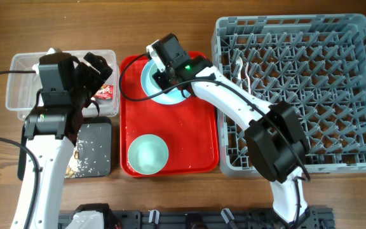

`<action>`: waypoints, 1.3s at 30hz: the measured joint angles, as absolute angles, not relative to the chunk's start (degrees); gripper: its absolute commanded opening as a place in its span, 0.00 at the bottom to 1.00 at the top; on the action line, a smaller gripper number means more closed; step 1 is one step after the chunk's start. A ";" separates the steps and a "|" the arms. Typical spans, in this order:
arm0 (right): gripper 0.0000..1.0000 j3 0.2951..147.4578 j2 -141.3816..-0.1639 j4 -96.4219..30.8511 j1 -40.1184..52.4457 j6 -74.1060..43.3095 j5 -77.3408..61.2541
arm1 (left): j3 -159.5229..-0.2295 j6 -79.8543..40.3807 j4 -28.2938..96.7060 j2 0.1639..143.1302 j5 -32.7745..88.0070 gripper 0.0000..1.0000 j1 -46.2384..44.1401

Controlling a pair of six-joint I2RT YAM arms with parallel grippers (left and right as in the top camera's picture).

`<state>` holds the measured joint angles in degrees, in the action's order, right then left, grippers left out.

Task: Sort waste into correct bins and load items into the dishwasher rack
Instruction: 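Grasp the yellow cup with the right gripper and set it in the rack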

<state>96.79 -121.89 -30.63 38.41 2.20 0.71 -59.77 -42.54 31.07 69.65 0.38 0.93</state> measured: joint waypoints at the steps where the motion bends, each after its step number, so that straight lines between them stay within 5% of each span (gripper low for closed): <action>1: 0.04 96.82 -121.69 -30.37 38.35 1.74 0.69 | -59.77 -42.54 31.07 69.65 0.38 1.00 0.93; 7: 0.04 97.69 -110.34 -30.50 33.82 -0.91 -5.45 | -59.77 -42.54 31.05 69.65 0.38 1.00 0.93; 13: 0.04 101.41 -95.66 -36.10 14.50 -2.35 -28.21 | -59.77 -42.54 31.07 69.65 0.38 1.00 0.93; 21: 0.04 99.79 -109.27 -37.76 -8.75 -2.28 -69.06 | -59.77 -42.54 31.05 69.65 0.38 1.00 0.93; 29: 0.04 99.37 -127.20 -36.82 -10.35 -2.09 -85.69 | -59.77 -42.54 31.07 69.65 0.38 1.00 0.93; 39: 0.06 98.61 -128.79 -39.68 -10.41 -1.63 -79.15 | -59.77 -42.54 31.07 69.65 0.38 1.00 0.93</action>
